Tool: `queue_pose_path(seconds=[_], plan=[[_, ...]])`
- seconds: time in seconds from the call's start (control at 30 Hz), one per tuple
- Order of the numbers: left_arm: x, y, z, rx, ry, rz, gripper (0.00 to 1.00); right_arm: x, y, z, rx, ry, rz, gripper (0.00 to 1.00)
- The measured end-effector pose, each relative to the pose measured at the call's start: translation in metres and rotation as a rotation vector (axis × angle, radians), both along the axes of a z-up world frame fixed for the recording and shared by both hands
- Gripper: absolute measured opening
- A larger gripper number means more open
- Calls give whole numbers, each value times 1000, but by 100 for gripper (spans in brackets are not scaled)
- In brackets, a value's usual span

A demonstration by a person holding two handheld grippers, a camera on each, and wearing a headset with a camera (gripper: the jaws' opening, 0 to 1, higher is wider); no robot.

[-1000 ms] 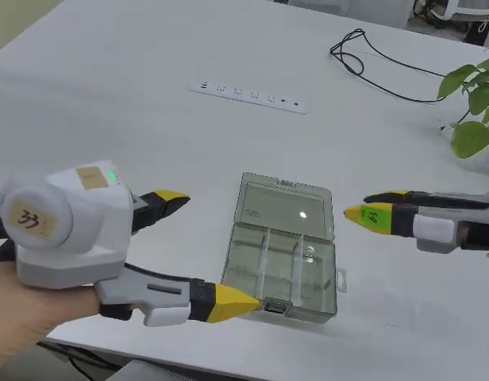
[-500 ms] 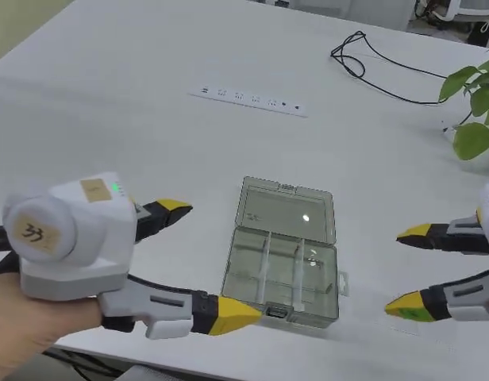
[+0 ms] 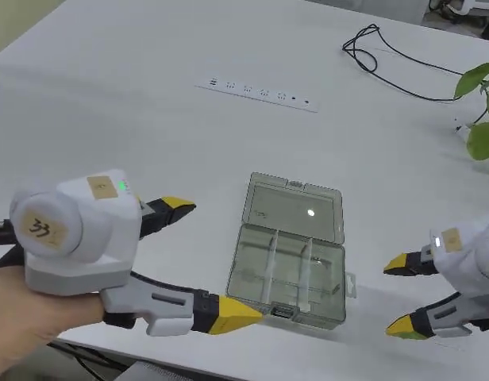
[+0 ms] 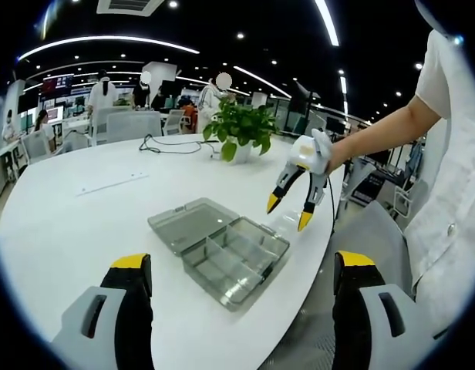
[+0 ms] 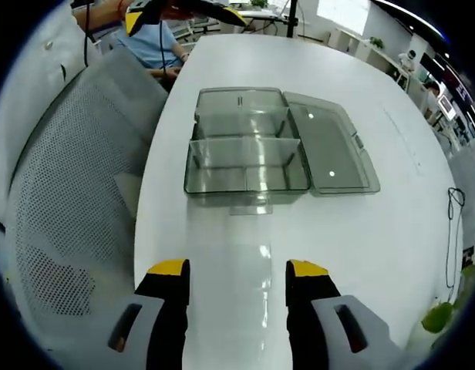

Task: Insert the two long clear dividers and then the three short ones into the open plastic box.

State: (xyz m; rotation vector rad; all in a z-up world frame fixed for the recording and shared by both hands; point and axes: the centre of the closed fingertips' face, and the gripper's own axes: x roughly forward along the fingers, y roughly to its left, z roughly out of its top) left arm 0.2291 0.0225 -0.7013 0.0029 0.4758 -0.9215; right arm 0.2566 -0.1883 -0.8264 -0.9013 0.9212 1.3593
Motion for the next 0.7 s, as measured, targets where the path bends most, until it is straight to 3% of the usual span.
queue_pose_path(seconds=[0.33, 0.7], plan=[[4, -2, -9, 7, 4, -26, 100, 8, -11, -24, -89, 6, 53, 45], [11, 5, -22, 37, 5, -56, 100, 11, -12, -29, -112, -4, 57, 40]])
